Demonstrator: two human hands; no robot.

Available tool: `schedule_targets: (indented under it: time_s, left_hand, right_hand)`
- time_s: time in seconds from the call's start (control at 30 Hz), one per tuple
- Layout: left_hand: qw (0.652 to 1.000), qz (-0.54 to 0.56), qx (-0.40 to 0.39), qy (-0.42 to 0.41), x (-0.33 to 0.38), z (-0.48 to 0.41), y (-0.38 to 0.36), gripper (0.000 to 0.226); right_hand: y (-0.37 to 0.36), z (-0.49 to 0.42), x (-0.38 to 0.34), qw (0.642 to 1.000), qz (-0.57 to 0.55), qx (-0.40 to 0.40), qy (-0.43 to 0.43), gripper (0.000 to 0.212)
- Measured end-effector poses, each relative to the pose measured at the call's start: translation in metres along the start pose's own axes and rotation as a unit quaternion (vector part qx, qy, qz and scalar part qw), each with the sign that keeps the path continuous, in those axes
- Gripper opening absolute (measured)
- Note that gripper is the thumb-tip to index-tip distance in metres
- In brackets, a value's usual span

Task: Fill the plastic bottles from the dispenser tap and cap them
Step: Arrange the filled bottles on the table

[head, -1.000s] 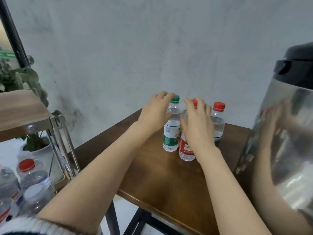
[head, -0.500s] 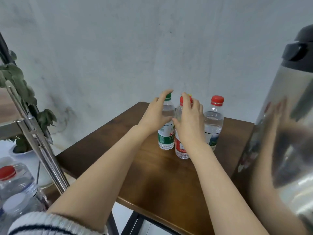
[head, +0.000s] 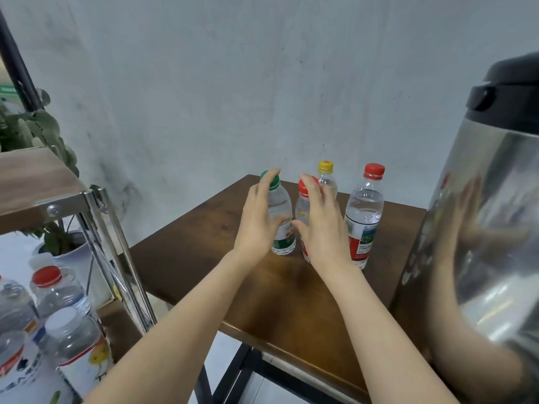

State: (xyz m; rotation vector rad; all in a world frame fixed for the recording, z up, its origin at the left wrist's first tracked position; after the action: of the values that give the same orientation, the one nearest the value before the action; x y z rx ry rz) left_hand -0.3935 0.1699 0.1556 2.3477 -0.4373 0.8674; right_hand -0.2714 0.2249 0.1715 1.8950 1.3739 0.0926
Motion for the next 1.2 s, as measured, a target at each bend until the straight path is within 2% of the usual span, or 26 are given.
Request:
schedule_targets:
  time_s: [0.1,0.43,0.73,0.93,1.2]
  left_hand:
    - [1.000,-0.025,0.004,0.001,0.014,0.020,0.017,0.086]
    - [0.998,-0.066,0.021,-0.002,0.069,0.105,0.106,0.093]
    - [0.989,-0.129,0.069,0.004,0.079,0.182,0.195,0.099]
    - [0.975,-0.183,0.111,0.065,0.056,0.237,0.259,0.098]
    - [0.938,-0.258,0.169,0.160,0.021,0.304,0.330,0.100]
  right_hand:
    - [0.008,0.013,-0.008,1.000,-0.029,0.002,-0.002,0.091]
    - [0.035,0.069,-0.072,0.990,-0.122,-0.067,0.033,0.093]
    - [0.026,0.114,-0.159,0.958,-0.234,-0.148,0.074,0.089]
    - [-0.013,0.144,-0.234,0.923,-0.306,-0.207,0.108,0.083]
    - [-0.069,0.189,-0.321,0.878,-0.360,-0.280,0.145,0.089]
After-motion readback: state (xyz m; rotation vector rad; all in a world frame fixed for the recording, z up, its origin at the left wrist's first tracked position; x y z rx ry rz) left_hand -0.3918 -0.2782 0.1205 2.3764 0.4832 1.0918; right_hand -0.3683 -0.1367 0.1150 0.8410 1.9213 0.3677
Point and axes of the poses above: each hand's wrist, its own z-axis away from the middle knuckle, its own y-axis out of the back of the hand, x = y × z, the point moved 10 cm from there along -z, towards the middle knuckle
